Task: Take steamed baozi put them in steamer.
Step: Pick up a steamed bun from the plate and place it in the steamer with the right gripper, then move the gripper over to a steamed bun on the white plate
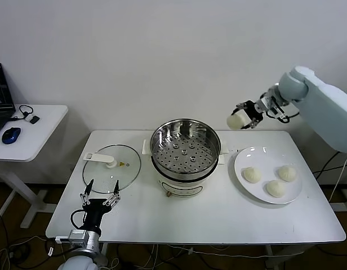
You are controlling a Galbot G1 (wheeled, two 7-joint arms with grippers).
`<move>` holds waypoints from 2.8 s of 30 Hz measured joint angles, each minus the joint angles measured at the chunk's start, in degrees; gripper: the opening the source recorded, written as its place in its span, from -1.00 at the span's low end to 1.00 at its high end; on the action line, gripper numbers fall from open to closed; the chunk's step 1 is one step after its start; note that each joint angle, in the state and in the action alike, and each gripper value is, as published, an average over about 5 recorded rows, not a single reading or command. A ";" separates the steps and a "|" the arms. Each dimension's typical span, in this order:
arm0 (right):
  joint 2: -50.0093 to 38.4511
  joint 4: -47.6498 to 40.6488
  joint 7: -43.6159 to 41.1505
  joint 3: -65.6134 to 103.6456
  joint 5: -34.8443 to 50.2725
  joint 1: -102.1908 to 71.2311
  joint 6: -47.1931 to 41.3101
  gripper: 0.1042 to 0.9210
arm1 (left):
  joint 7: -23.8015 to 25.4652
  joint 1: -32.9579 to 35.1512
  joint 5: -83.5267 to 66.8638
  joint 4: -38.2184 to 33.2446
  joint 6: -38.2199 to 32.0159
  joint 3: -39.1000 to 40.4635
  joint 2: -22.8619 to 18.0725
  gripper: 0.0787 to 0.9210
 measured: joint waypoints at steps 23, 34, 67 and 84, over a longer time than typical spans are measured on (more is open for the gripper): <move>20.48 -9.10 1.72 -6.22 -13.13 0.60 11.08 0.41 | -0.31 0.86 -0.46 -1.16 -0.15 -0.97 -0.17 0.77; 26.44 -16.24 2.74 -2.98 -21.02 -3.37 14.28 0.41 | -0.37 1.06 -0.65 -1.16 -0.32 -1.11 -0.21 0.77; 29.78 -20.48 2.95 1.38 -27.03 -7.61 17.14 0.76 | -0.47 0.44 -1.23 -1.09 0.18 -1.77 0.24 0.77; 18.65 -11.24 -1.39 -4.00 -9.32 0.30 9.89 0.76 | -0.51 0.23 -1.28 -1.70 0.48 -1.34 0.09 0.77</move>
